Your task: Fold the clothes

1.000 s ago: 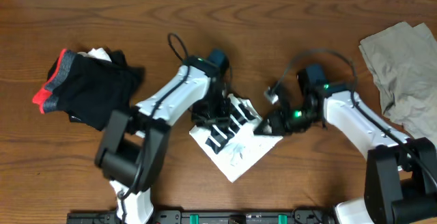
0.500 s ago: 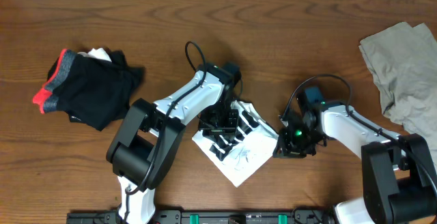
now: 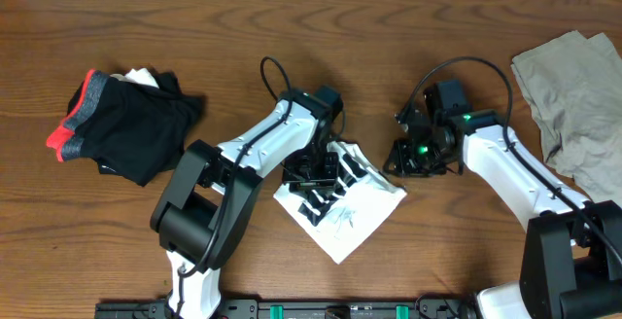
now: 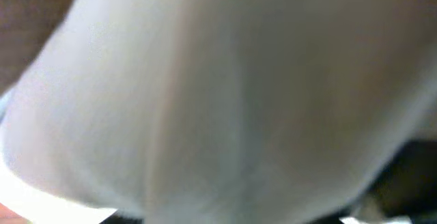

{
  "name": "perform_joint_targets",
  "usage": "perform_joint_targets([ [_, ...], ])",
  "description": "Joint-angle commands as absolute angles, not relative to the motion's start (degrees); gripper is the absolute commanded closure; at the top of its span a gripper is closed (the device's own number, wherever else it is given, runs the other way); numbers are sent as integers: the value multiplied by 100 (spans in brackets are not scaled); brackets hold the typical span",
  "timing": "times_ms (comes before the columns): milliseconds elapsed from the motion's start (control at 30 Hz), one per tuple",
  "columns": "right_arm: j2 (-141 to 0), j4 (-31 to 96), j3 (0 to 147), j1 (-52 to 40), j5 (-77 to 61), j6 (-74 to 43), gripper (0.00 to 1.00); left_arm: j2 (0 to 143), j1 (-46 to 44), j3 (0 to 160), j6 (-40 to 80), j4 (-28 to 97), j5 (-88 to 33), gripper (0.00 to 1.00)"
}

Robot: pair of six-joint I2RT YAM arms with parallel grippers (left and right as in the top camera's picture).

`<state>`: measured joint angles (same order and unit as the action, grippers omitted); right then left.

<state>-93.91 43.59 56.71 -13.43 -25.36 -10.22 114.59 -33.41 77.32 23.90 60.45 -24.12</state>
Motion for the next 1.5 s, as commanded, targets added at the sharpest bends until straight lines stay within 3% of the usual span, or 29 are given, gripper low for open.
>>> perform_joint_targets([
  [0, -9290, 4469, 5867, -1352, -2027, -934, 76, 10969, -3317, 7754, 2473, 6215, -2532, 57],
  [133, -9225, 5030, 6276, -1280, -2110, -851, 77, 10162, -3284, 7819, 2473, 6206, -1872, 56],
  [267, -8932, 5408, 6584, -1424, -3326, -287, 76, 9432, -3105, 7824, 2473, 5916, -469, 45],
  [367, -8833, 5457, 6576, -1625, -3699, -552, 75, 9262, -2832, 7824, 2453, 5588, 185, 43],
  [567, -8877, 4377, 5955, -2095, -4099, -1485, 73, 9736, -2235, 7817, 1813, 4954, -985, 43],
  [700, -9056, 3428, 5339, -2257, -4228, -1946, 72, 10278, -2215, 7817, 1520, 4783, -1599, 43],
  [833, -9360, 3339, 4849, -2261, -4246, -1988, 73, 10787, -2381, 7811, 1520, 4873, -2056, 43],
  [1333, -9745, 3087, 4405, -1896, -2237, -1463, 67, 11926, -3258, 7703, 1500, 5319, -2027, 43],
  [1467, -9745, 2722, 4536, -1708, -1833, -1205, 66, 11926, -3214, 7703, 1503, 5778, -1726, 49],
])
